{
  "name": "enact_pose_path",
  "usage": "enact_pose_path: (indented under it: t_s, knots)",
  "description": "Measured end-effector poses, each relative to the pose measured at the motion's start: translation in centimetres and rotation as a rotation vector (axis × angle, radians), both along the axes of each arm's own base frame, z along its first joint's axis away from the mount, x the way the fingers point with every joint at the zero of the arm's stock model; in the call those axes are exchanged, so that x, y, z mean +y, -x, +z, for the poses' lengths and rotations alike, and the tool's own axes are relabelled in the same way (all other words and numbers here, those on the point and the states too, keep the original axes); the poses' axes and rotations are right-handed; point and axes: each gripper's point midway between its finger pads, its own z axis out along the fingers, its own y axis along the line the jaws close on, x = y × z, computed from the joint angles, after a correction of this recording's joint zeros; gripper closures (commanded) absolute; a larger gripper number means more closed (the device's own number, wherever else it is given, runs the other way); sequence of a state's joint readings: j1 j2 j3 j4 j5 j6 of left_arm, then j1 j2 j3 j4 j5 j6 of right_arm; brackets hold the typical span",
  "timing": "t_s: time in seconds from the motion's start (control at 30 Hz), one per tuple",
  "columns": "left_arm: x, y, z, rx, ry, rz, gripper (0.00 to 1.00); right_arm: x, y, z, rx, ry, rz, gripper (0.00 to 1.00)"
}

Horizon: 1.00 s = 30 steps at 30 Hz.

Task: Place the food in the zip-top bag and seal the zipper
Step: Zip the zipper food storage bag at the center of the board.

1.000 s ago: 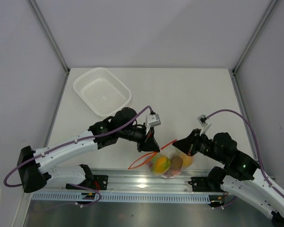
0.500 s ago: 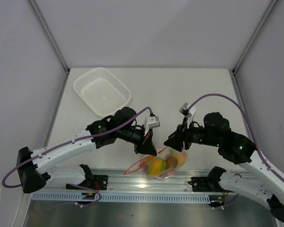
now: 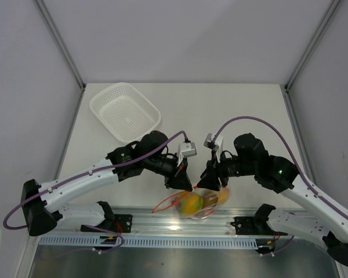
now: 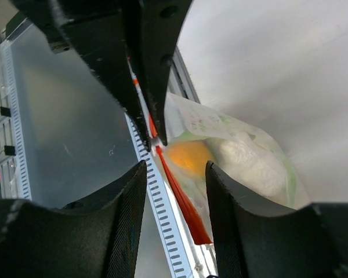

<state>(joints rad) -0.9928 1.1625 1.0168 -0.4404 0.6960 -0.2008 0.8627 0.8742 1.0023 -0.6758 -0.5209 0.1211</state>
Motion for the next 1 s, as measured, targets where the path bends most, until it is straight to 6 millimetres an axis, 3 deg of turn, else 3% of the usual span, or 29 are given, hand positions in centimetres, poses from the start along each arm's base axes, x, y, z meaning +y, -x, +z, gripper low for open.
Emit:
enact_pose_path:
  t_s: [0.17,0.27,0.6,0.7,0.8,1.0]
  knots:
    - [0.0,0.1,0.0,0.003,0.001,-0.005,0.99,0.1,0.8,0.1,0.004,-0.014,0.053,0.57]
    - [0.0,0.1,0.0,0.003,0.002,-0.006,0.99,0.1,1.1,-0.2,0.013,-0.012,0.068,0.7]
    - [-0.1,0.1,0.3,0.009,0.013,-0.007,0.99,0.2,1.4,-1.6,0.024,-0.003,0.075,0.67]
    - [-0.2,0.1,0.3,0.01,0.015,-0.008,0.99,0.2,1.4,-1.6,0.023,-0.003,0.075,0.76]
    - [-0.2,0.0,0.4,0.009,0.018,-0.007,0.99,0.2,1.4,-1.6,0.023,-0.001,0.077,1.0]
    - [-0.1,-0.3,0.4,0.006,0.021,0.002,1.0,0.2,0.6,-1.8,0.024,0.011,0.017,1.0]
